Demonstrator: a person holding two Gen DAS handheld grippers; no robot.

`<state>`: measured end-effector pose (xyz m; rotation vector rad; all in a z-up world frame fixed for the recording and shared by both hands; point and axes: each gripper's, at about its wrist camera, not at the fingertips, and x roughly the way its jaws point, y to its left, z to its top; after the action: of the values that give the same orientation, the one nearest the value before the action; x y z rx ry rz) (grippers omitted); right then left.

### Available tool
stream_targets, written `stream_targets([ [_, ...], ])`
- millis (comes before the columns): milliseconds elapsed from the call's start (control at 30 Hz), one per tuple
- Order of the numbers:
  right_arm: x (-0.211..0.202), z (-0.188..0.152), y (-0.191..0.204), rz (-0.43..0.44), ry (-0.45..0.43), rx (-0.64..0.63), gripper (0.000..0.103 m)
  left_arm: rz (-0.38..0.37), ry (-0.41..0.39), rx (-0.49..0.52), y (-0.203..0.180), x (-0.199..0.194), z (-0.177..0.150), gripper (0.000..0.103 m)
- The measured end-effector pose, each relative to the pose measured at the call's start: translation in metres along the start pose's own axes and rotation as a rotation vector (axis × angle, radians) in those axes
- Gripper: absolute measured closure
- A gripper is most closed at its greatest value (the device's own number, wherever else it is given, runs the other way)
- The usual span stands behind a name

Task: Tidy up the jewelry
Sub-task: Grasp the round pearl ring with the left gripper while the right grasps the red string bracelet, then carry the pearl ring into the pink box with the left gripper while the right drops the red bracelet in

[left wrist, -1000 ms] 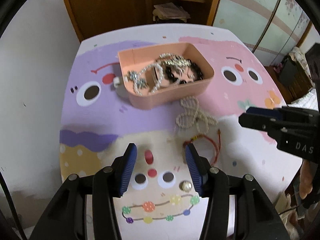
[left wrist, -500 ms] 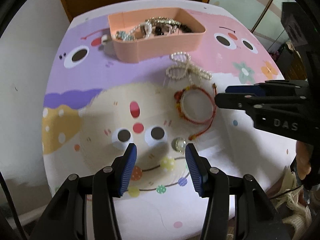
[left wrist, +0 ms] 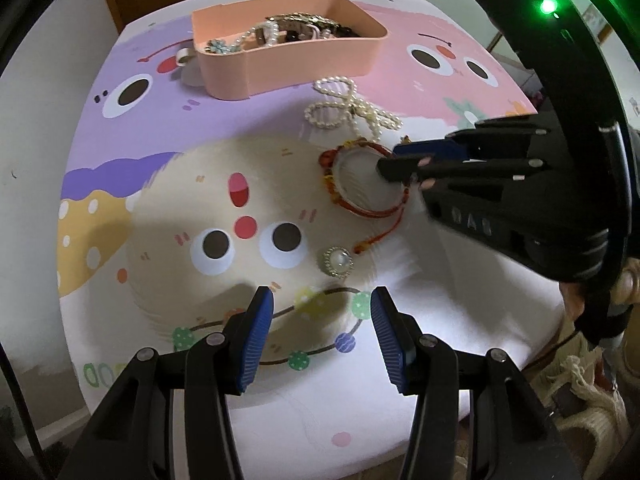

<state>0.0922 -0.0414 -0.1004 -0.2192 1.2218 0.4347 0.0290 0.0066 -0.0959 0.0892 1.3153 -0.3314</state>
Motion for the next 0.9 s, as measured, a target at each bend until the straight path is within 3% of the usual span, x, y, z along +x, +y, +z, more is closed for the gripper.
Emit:
stream_targets([
  [467, -0.007, -0.02, -0.053, 0.044, 0.002, 0.197, 0.097, 0.028, 0.018, 0.007, -0.013, 0.021, 0.015, 0.054],
  [700, -0.008, -0.026, -0.061, 0.069, -0.005, 0.226, 0.097, 0.116, 0.039, 0.069, -0.03, 0.029, 0.026, 0.072],
  [800, -0.007, -0.026, -0.062, 0.078, -0.007, 0.23, 0.097, 0.113, 0.057, 0.102, -0.039, 0.031, 0.029, 0.087],
  [900, -0.017, -0.034, -0.071, 0.087, -0.01, 0.233, 0.097, 0.129, 0.068, 0.119, -0.045, 0.032, 0.033, 0.088],
])
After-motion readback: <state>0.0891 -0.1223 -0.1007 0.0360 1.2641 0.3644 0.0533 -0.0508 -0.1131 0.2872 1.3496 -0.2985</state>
